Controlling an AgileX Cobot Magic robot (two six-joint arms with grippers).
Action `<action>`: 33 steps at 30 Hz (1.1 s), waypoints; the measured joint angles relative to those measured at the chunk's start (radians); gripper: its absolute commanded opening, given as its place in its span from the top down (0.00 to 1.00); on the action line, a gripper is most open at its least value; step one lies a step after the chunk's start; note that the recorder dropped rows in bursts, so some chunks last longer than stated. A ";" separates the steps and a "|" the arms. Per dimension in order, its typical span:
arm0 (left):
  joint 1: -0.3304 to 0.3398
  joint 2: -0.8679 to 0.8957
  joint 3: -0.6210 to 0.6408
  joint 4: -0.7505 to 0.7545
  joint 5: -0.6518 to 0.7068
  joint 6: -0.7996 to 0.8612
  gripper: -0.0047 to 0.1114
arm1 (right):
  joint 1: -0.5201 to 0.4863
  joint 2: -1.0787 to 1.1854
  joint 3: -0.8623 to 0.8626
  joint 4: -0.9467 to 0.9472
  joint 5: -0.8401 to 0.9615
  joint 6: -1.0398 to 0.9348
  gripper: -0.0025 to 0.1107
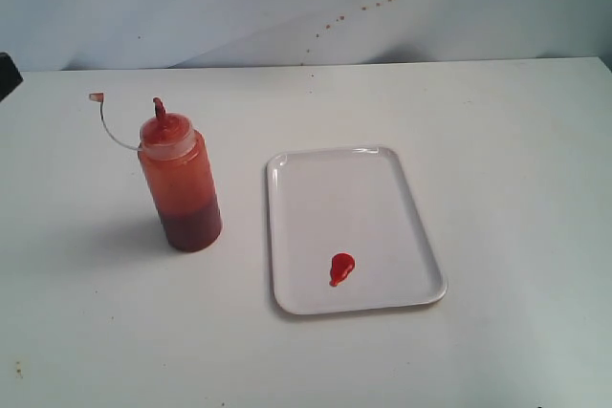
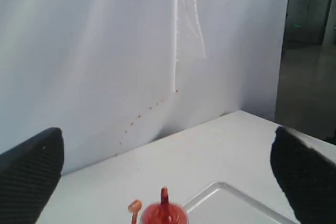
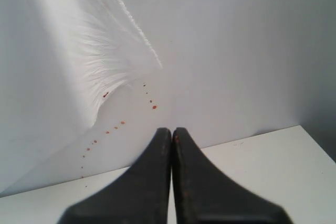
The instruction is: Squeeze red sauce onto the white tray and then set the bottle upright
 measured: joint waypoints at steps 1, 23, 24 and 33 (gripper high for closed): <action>0.000 -0.070 0.000 0.002 -0.003 -0.005 0.06 | 0.000 0.000 0.000 0.000 0.000 0.000 0.98; -0.634 -0.537 0.017 -0.141 0.656 -0.158 0.06 | 0.000 0.000 0.000 0.000 0.002 0.000 0.98; -0.657 -0.570 0.026 -0.143 0.703 -0.162 0.06 | 0.000 0.000 0.000 0.000 0.002 0.000 0.98; -0.637 -0.883 0.169 -0.160 0.890 -0.165 0.06 | 0.000 0.000 0.000 0.000 0.002 0.000 0.98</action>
